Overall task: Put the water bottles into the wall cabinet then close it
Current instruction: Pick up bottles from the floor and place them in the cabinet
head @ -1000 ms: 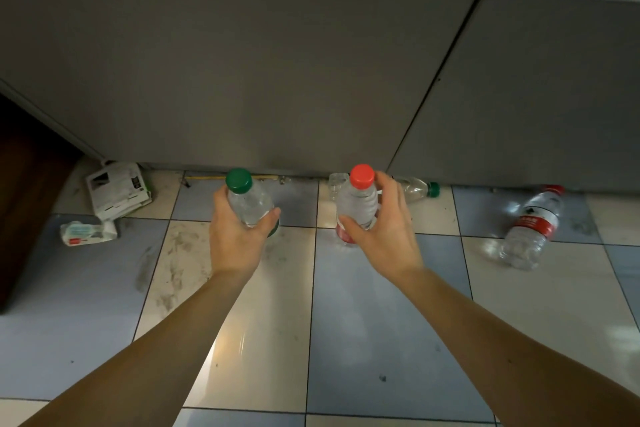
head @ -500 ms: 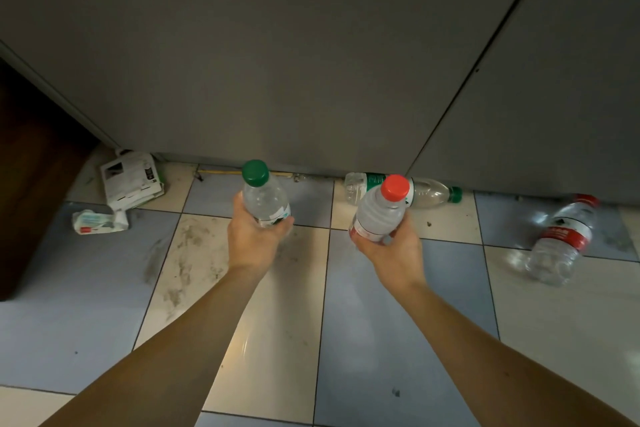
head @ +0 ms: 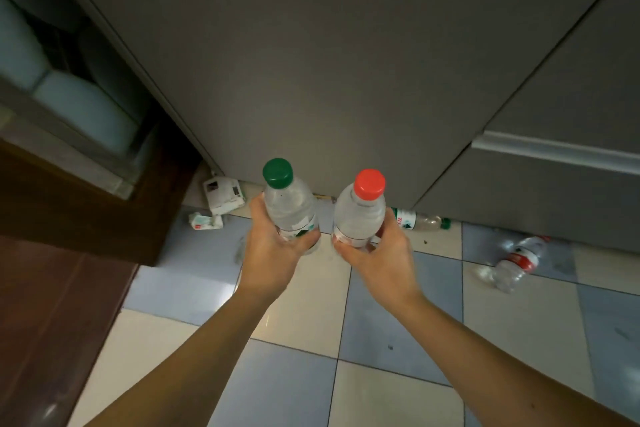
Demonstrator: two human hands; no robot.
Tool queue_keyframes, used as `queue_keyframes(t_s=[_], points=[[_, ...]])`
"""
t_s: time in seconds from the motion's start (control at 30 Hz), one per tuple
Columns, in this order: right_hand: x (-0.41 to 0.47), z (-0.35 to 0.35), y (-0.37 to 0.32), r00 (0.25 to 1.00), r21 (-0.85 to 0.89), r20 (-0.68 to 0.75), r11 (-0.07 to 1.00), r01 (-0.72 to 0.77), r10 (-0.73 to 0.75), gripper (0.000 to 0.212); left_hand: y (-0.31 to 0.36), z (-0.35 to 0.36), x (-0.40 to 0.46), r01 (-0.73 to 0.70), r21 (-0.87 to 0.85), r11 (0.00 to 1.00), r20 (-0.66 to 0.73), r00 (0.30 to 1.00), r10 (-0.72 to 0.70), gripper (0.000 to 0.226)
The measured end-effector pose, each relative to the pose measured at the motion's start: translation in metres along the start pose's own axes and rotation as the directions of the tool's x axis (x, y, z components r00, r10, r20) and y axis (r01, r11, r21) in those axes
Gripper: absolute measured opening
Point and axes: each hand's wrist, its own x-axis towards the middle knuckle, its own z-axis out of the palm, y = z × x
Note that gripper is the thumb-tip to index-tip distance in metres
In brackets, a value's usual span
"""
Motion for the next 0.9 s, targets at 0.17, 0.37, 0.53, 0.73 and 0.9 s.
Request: queue_keyframes(t_s=[0.17, 0.37, 0.53, 0.73, 0.9], points=[[-0.044, -0.018, -0.173, 0.998, -0.031, 0.057, 0.999, 0.027, -0.025, 0.064, 0.151, -0.094, -0.034, -0.066, 0.046, 0.997, 0.041, 0.997, 0.064, 0.081], [-0.077, -0.035, -0.397, 0.989, -0.020, 0.080, 0.992, 0.123, -0.121, 0.059, 0.341, -0.213, -0.052, -0.228, -0.029, 0.973, 0.082, 0.970, 0.230, 0.072], [-0.103, -0.051, -0.569, 0.974, 0.062, 0.051, 0.974, 0.219, -0.222, 0.057, 0.495, -0.296, -0.058, -0.423, -0.115, 0.899, 0.061, 0.900, 0.431, 0.069], [-0.117, -0.091, -0.737, 0.928, 0.062, -0.032, 0.926, 0.372, -0.370, 0.050, 0.668, -0.353, -0.053, -0.577, -0.231, 0.784, 0.054, 0.796, 0.602, 0.063], [-0.106, -0.146, -0.846, 0.861, 0.035, -0.154, 0.868, 0.495, -0.485, 0.046, 0.795, -0.359, -0.046, -0.651, -0.289, 0.702, 0.014, 0.730, 0.683, 0.062]])
